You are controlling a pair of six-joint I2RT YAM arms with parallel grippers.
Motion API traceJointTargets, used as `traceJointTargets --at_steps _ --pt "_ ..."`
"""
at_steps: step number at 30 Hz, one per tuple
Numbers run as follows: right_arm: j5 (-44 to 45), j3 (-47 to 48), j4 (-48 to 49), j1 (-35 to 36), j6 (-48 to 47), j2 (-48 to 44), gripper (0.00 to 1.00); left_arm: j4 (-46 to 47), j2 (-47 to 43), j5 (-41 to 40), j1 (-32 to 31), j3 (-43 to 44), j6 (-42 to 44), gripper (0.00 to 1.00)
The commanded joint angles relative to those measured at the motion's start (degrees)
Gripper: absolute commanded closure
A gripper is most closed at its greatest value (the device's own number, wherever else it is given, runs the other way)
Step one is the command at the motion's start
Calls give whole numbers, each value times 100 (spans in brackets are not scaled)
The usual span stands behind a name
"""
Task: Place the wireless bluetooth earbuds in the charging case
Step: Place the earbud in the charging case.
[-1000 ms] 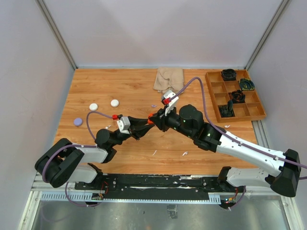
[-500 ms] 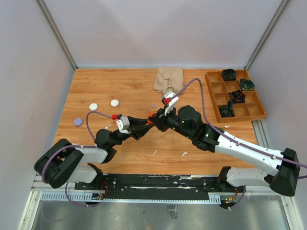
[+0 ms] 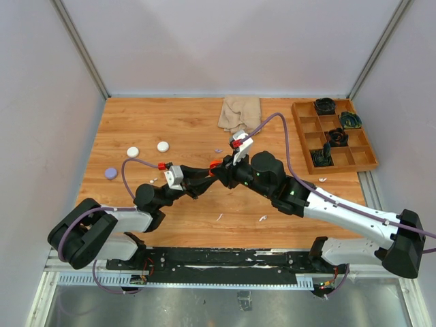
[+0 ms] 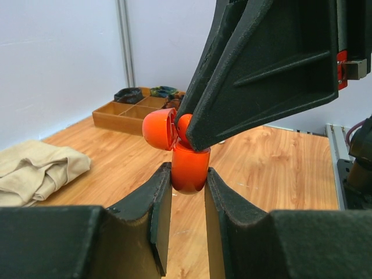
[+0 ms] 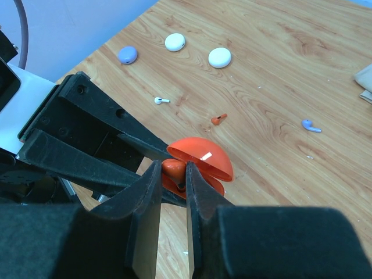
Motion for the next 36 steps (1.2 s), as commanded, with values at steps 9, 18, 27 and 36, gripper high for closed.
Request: traceJointTargets --at_steps 9,18,27,36 --pt "295 -52 142 72 -99 -155 64 1352 17 -196 39 8 127 100" --pt "259 124 -45 17 -662 -380 46 1316 206 -712 39 -24 -62 100" --pt "-241 188 -475 -613 -1165 -365 36 1350 371 -948 692 -1 -847 100" --pt "-697 -348 92 -1232 -1698 129 29 1427 427 -1022 1363 -370 -1213 100"
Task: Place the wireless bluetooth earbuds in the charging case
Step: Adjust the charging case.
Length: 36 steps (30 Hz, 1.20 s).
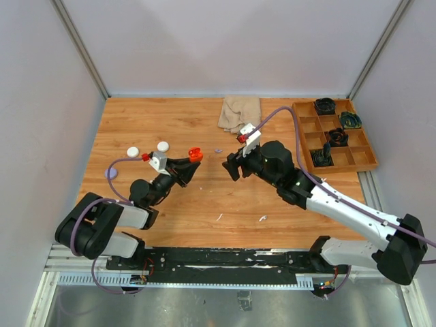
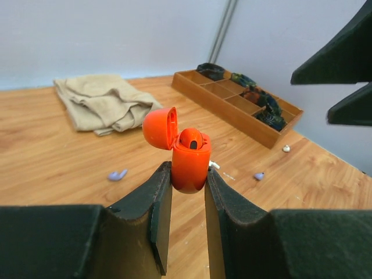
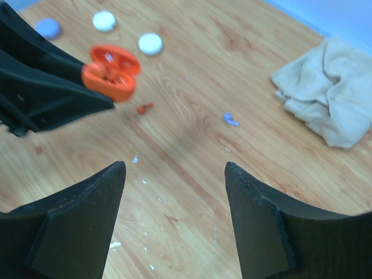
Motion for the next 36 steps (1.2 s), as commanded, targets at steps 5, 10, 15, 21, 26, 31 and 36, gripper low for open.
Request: traceJointTargets --at_steps 5,10,15,21,26,31,36 --pt "-1266 -192 431 -402 -706 612 27 1406 -286 356 318 -248 -231 100" --pt "-2336 -314 536 -566 -1153 481 18 1409 -357 1182 317 -114 -356 100" --pt "-3677 -703 1151 -1179 -941 43 18 1404 -452 2065 313 175 -695 100" --pt "-4615 -1091 2129 -1306 -515 -231 18 1402 -764 2495 153 492 -964 100" --pt "-4810 -1300 2710 -1303 -247 -477 21 1391 -1048 2643 -112 665 -991 100" --pt "-5100 -1390 3235 -1296 94 -551 32 1395 -1220 2681 -223 742 -1119 100" --pt "-5430 -1386 3634 -1289 328 -430 43 1394 -1282 2677 -346 812 -1118 100"
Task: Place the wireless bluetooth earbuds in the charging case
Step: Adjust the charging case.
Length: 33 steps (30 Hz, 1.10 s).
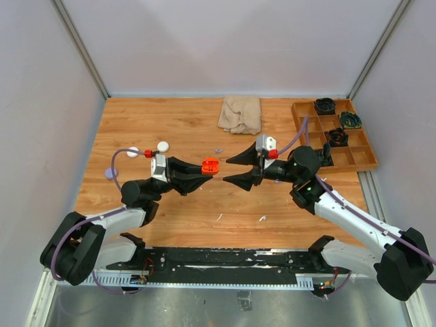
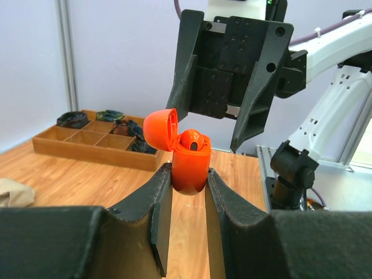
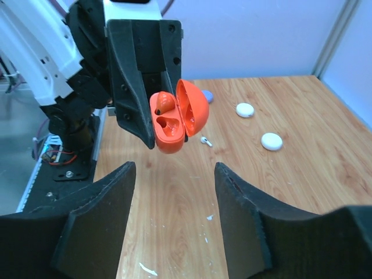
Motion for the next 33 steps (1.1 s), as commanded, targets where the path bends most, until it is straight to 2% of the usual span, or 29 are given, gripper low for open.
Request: traceJointTargets --at_steps 1,11,21,33 --pt "-519 -23 762 -14 378 101 44 1383 -82 97 -117 212 -57 100" --pt "-622 -13 1349 26 713 286 50 1396 4 45 -521 463 25 100" --pt "-673 -161 1974 82 1156 302 61 1397 48 -138 -630 408 126 100" --pt "-614 -178 2222 219 1415 559 60 1392 18 -509 -775 415 310 99"
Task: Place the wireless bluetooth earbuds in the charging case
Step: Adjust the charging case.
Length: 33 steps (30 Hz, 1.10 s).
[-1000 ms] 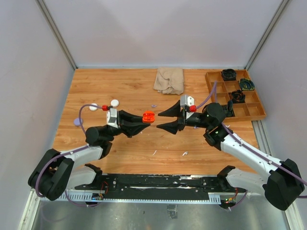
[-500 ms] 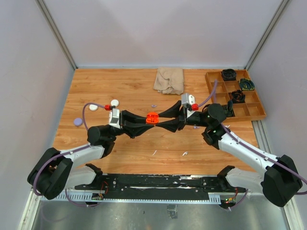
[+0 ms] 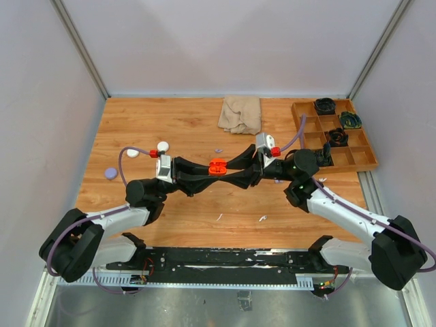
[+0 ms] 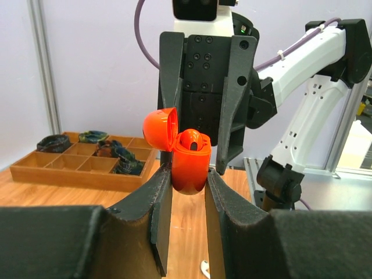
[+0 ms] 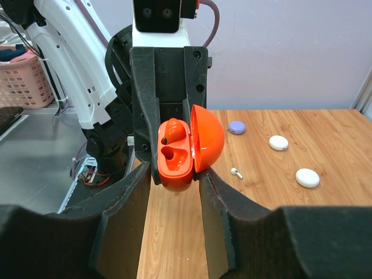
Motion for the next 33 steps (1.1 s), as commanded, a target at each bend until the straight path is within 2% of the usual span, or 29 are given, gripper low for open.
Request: traceJointTargets --at_steps 1,4,18,33 --pt "20 -75 399 109 186 57 59 1390 -73 -210 -72 55 181 100" --pt "92 -122 410 104 203 54 61 1394 -94 -250 -85 46 186 100" --pt "-220 -104 687 -6 580 83 95 1399 -154 -155 -125 -111 122 91" --pt "-422 -47 521 -229 807 -127 99 1408 -97 326 105 -64 -441 69"
